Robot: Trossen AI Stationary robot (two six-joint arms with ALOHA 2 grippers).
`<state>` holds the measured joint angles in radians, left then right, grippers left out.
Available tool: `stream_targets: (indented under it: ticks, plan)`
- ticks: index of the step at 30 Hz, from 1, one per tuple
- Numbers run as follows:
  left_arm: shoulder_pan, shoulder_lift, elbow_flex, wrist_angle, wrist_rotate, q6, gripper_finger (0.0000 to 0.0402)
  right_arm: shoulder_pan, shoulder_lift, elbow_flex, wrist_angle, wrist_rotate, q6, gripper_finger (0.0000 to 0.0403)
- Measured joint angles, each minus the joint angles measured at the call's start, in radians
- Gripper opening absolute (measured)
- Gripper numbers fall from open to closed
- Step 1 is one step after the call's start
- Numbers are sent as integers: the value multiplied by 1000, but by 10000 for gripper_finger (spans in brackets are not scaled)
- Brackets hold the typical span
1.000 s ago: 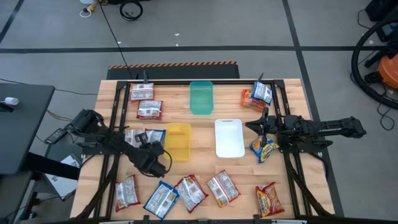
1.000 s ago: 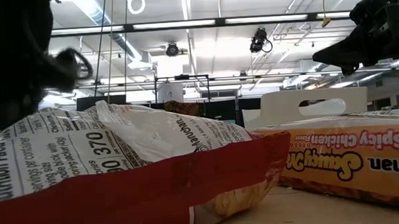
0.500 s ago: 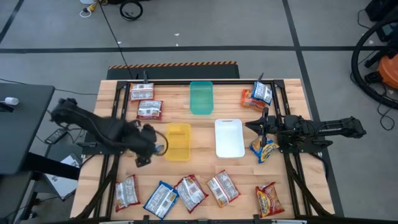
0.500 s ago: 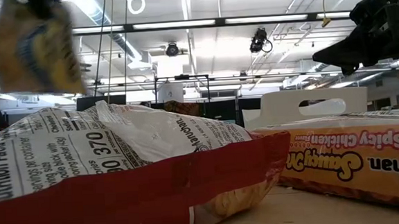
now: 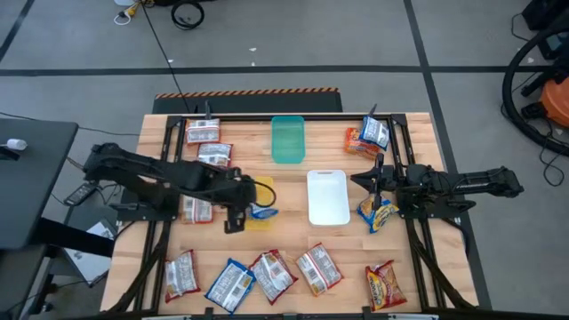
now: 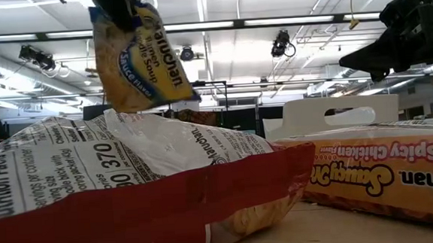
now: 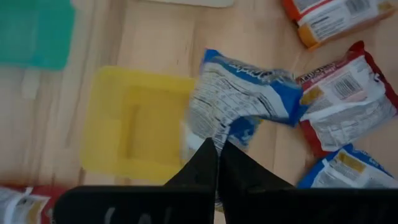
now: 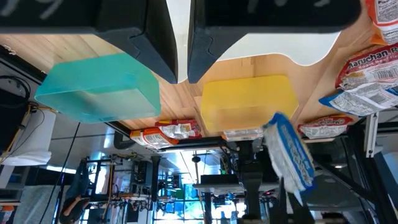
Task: Sort Maruchan noodles
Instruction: Put the top left blue noodle pack into the yellow bin
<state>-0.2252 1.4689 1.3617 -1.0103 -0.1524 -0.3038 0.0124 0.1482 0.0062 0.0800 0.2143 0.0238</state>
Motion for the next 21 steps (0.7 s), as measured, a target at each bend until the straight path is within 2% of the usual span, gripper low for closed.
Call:
stream_targets:
  ticks: [6,13,17,21]
  plan:
    - [52,76,-1,-78,2,-11,9,0,0,0,0,0,0,43]
    - [60,88,0,-98,113,-26,8,0,0,0,0,0,0,43]
    - [61,79,0,-152,114,-58,8,0,0,0,0,0,0,43]
    - [61,79,0,-138,123,-58,8,0,0,0,0,0,0,43]
